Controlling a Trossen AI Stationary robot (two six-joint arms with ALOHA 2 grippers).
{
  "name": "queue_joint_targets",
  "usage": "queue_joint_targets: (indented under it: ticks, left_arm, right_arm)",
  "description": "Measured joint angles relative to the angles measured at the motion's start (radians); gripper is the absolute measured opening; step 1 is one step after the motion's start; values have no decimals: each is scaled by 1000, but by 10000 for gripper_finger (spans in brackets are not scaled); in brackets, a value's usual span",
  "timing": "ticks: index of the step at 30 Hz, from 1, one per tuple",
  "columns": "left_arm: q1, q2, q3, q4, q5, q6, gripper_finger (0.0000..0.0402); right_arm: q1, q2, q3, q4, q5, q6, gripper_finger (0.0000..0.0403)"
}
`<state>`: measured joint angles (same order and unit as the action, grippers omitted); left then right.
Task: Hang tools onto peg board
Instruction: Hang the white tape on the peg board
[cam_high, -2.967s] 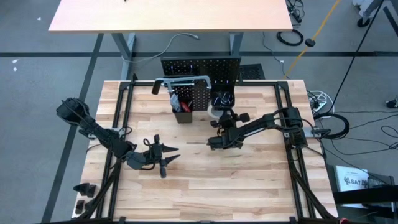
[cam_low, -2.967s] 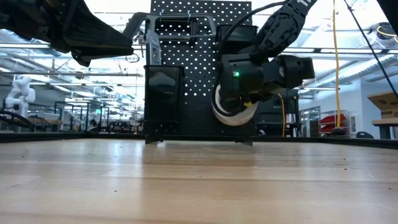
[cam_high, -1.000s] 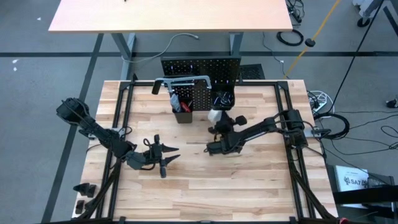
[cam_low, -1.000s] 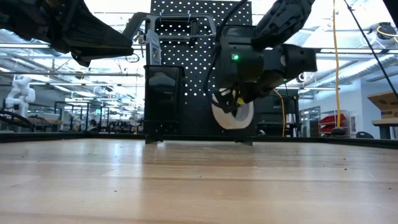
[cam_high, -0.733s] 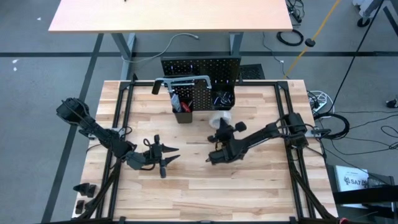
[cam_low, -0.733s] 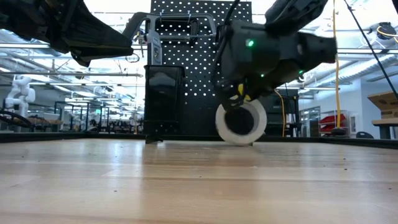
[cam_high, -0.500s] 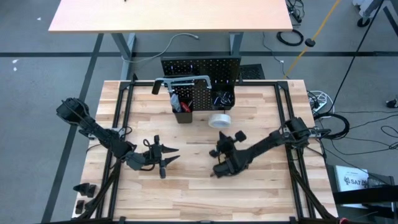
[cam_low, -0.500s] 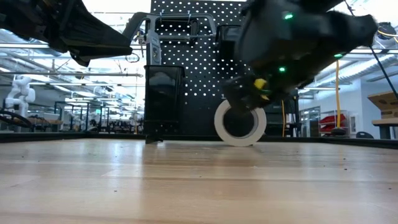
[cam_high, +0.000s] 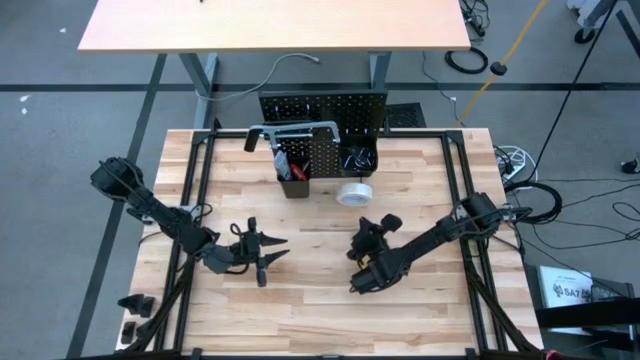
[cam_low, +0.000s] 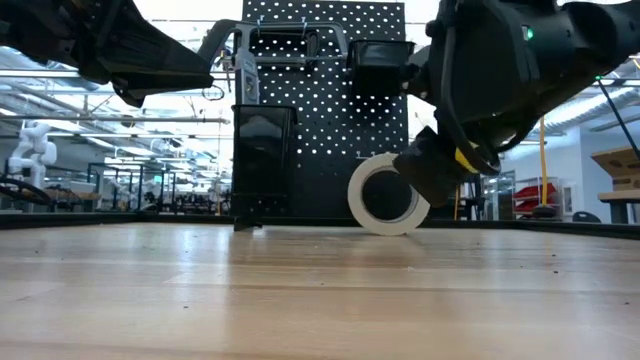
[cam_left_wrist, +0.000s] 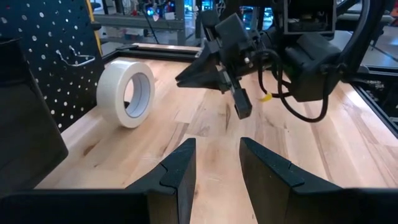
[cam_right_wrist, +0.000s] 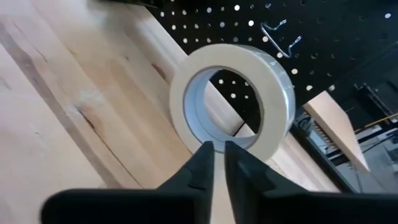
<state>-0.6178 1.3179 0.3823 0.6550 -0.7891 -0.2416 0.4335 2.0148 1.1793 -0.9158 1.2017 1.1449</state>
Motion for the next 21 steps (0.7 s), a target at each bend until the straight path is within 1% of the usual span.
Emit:
queue_joint_targets:
  ticks: [3, 5, 8, 12, 16, 19, 21]
  left_arm:
    - [0, 0, 0, 0, 0, 0, 128]
    - [0, 0, 0, 0, 0, 0, 128]
    - [0, 0, 0, -1, 0, 1, 128]
    - [0, 0, 0, -1, 0, 1, 128]
    - [-5, 0, 0, -1, 0, -4, 128]
    - [-6, 0, 0, -1, 0, -5, 128]
    - [-6, 0, 0, -1, 0, -5, 128]
  right_arm:
    - [-2, 0, 1, -25, 5, -3, 67]
    - [-4, 1, 17, -69, 27, -7, 96]
    - [-11, 1, 49, -121, 87, -47, 144]
    - [-42, 1, 41, -112, 178, -100, 198]
    - [-97, 2, 0, -104, 196, -106, 224]
    - [-132, 2, -20, -72, 206, -97, 228]
    - [-147, 2, -33, -30, 208, -126, 227]
